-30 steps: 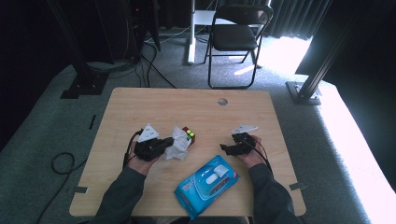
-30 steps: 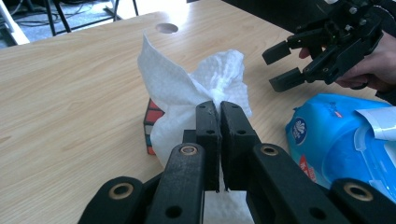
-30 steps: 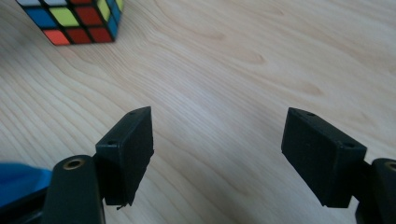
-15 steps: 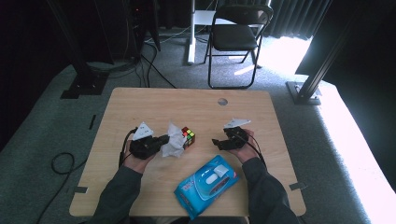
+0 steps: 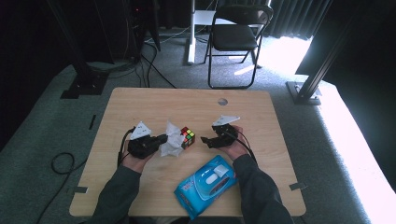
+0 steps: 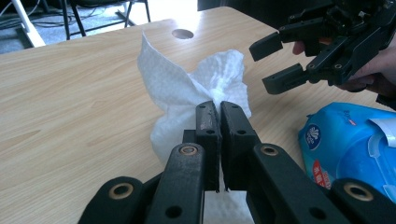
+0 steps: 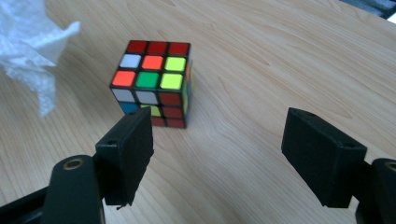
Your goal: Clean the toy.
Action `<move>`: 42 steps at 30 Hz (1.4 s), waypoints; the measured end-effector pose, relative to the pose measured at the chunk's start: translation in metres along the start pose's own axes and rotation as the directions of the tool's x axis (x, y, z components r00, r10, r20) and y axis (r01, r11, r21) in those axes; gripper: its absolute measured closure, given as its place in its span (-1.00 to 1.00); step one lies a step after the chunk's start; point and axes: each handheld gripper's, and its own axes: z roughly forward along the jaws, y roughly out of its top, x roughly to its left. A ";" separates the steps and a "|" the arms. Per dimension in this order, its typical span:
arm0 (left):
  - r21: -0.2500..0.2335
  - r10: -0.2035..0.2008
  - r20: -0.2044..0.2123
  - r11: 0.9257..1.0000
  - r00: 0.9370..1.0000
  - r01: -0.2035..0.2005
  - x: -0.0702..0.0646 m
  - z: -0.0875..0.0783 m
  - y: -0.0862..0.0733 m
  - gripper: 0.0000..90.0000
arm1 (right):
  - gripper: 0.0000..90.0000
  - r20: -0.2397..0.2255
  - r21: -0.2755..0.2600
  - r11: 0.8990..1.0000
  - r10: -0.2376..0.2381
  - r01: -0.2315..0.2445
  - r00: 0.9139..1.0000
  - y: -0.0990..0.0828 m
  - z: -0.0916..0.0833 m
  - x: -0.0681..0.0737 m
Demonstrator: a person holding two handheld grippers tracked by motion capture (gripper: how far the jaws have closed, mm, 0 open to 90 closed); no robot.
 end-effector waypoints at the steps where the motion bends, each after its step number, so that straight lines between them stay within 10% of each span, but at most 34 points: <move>1: 0.000 -0.001 0.001 1.000 1.000 0.001 0.000 0.000 0.000 0.93 | -0.45 -0.005 0.001 1.000 -0.002 0.002 1.000 0.001 0.001 0.001; 42: -0.011 -0.022 -0.007 1.000 1.000 0.022 0.007 -0.004 -0.001 0.93 | -0.45 -0.102 -0.038 0.999 -0.027 0.023 0.994 0.025 0.030 0.025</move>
